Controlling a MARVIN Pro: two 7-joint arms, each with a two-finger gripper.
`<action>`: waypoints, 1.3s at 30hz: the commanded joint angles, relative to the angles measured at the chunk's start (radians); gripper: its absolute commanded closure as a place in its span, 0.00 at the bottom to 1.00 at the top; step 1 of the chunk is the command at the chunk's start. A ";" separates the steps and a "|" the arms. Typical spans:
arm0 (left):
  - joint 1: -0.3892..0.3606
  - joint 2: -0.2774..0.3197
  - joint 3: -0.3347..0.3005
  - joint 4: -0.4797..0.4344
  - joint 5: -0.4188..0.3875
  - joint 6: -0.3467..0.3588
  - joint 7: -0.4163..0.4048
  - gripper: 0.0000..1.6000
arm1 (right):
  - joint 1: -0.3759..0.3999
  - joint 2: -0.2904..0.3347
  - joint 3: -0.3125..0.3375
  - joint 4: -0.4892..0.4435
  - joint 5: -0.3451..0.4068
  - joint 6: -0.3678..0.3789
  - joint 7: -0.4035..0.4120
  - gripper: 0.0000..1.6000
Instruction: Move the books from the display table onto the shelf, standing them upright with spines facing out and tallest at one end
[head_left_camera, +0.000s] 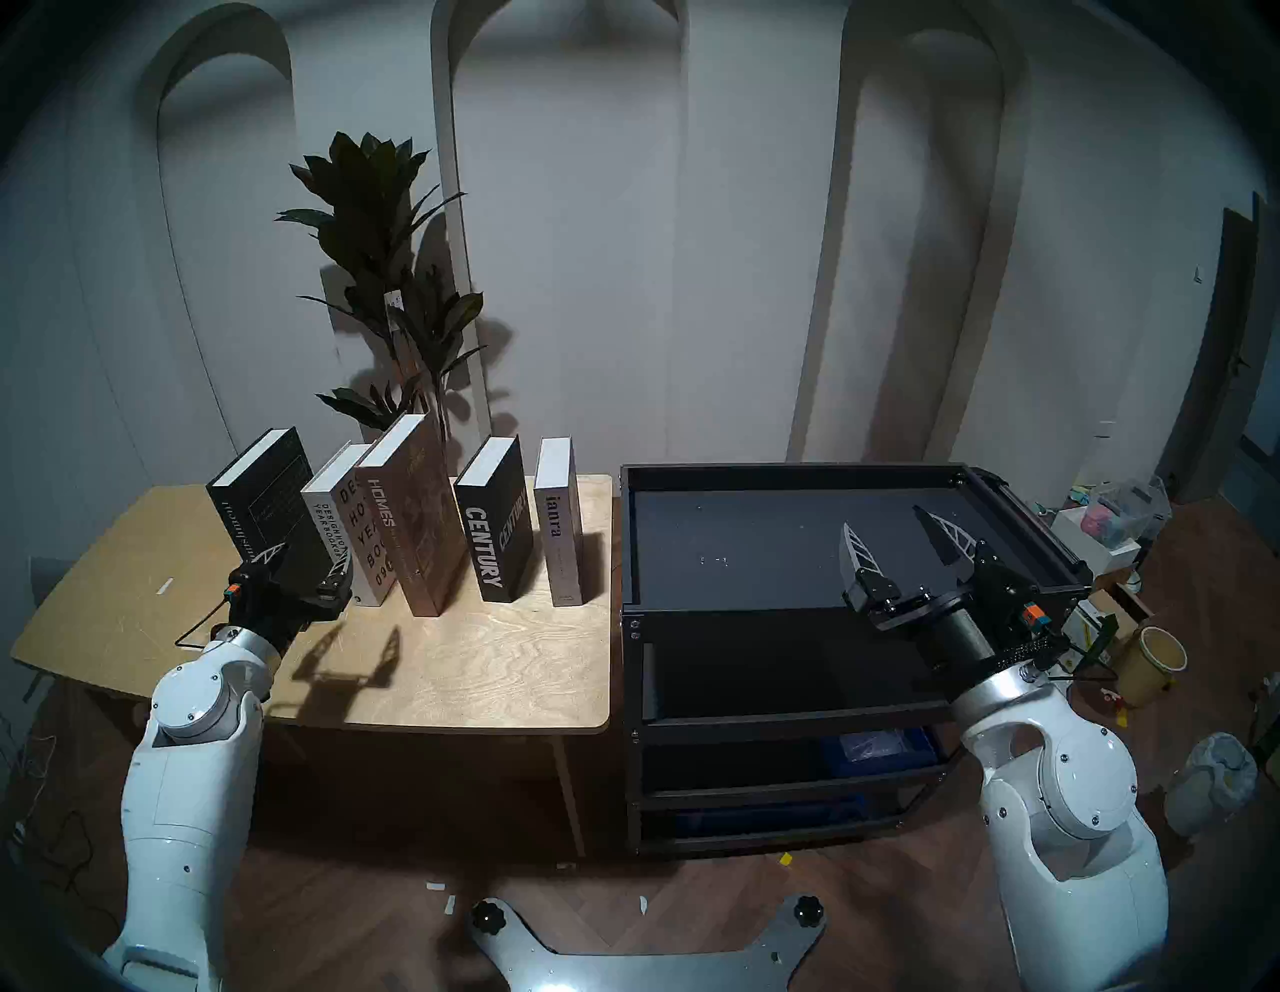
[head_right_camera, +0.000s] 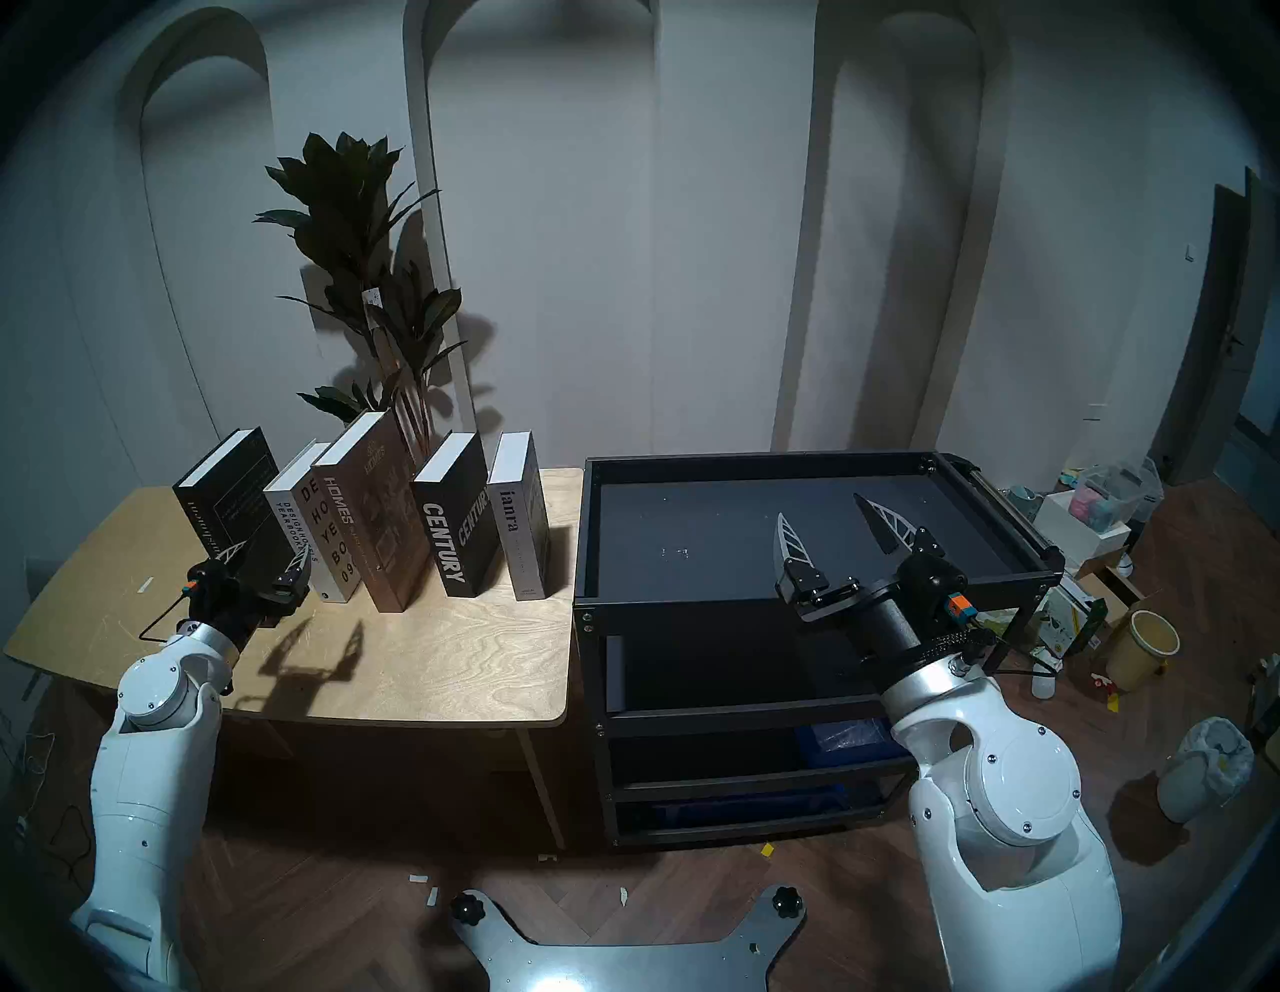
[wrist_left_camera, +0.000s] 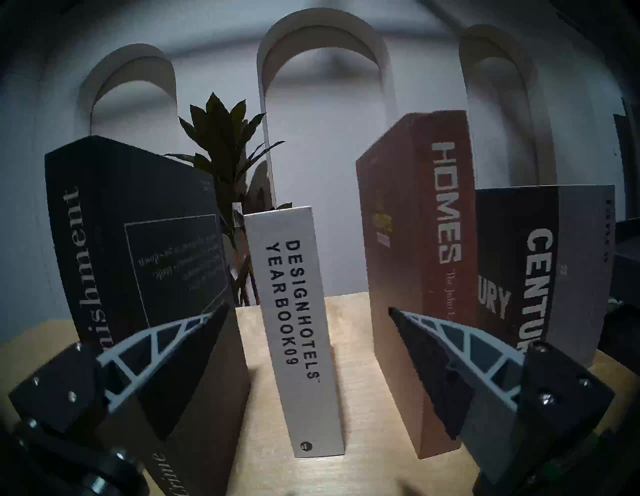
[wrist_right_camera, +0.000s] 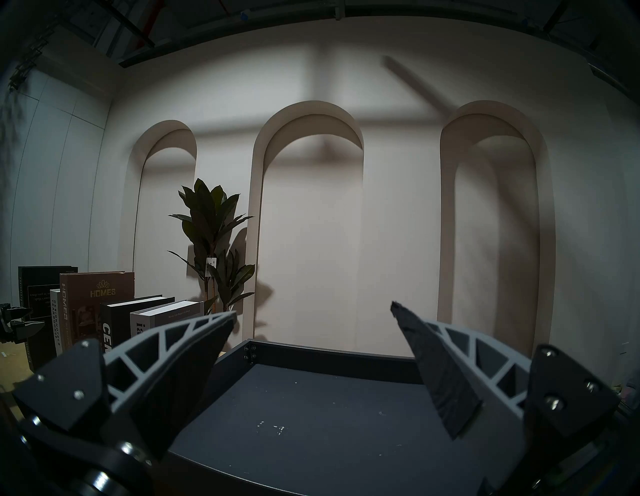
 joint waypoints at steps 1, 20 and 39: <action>-0.088 0.026 0.008 0.034 -0.001 -0.030 -0.015 0.00 | 0.001 0.001 -0.001 -0.020 -0.001 -0.002 0.002 0.00; -0.266 0.066 0.081 0.250 0.000 -0.058 -0.032 0.00 | 0.002 0.001 -0.001 -0.019 -0.001 -0.003 0.002 0.00; -0.437 0.080 0.151 0.454 0.001 -0.108 -0.078 0.00 | 0.002 0.000 -0.001 -0.019 -0.001 -0.003 0.002 0.00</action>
